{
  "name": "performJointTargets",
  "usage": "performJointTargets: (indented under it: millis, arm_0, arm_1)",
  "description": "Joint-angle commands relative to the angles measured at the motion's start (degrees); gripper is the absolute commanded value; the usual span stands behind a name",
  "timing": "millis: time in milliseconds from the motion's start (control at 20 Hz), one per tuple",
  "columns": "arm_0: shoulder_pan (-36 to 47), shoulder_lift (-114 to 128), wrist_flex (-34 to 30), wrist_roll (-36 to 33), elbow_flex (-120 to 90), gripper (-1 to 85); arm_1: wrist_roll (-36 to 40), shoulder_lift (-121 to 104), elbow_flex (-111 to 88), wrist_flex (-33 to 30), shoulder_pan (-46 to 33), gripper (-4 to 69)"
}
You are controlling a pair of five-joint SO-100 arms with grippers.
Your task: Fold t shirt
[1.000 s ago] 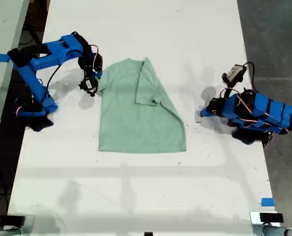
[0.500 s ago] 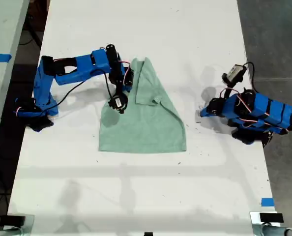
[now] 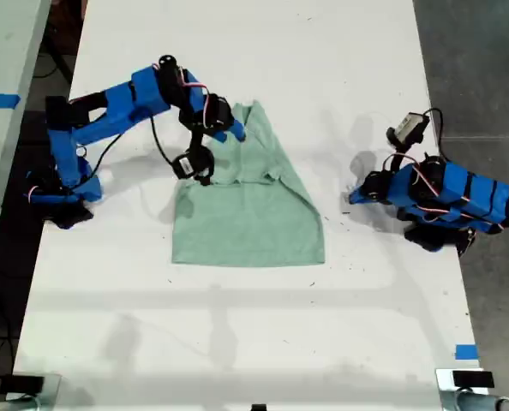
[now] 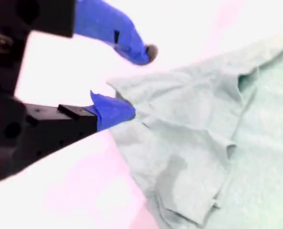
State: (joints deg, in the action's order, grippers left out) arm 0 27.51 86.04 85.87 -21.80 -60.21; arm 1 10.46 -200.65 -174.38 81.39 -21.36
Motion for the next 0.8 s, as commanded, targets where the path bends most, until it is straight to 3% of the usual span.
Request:
performJointTargets:
  millis: [0, 100, 250, 500, 600, 650, 750]
  arm_0:
    - [-0.4, 22.1, 0.3, 0.0, -4.7, -0.1]
    - [-5.6, 35.9, -3.4, 2.5, -17.5, -0.1]
    - [-7.6, 61.3, -17.8, 8.3, -55.0, -0.1]
    - [-17.5, 98.8, -34.5, 19.3, -102.7, -0.1]
    - [-18.6, 112.5, -32.6, 20.0, -115.3, -0.1]
    - [-18.7, 119.7, -28.3, 19.4, -120.2, -0.1]
    - [-20.2, 120.4, -26.2, 18.6, -123.1, -0.1]
  arm_1:
    - [-0.4, -0.4, 0.2, 0.4, 0.4, -1.5]
    - [-0.4, -0.4, 0.2, 0.4, 0.4, -1.5]
    - [-0.4, -0.4, 0.2, 0.4, 0.4, -1.5]
    - [-0.6, -0.4, 0.1, 0.4, -0.3, -1.5]
    - [-0.8, -0.4, 0.0, 0.4, -0.2, -1.5]
    - [-0.8, -0.4, 0.0, 0.4, -0.2, -1.5]
    - [-0.8, -0.4, 0.0, 0.4, -0.3, -1.5]
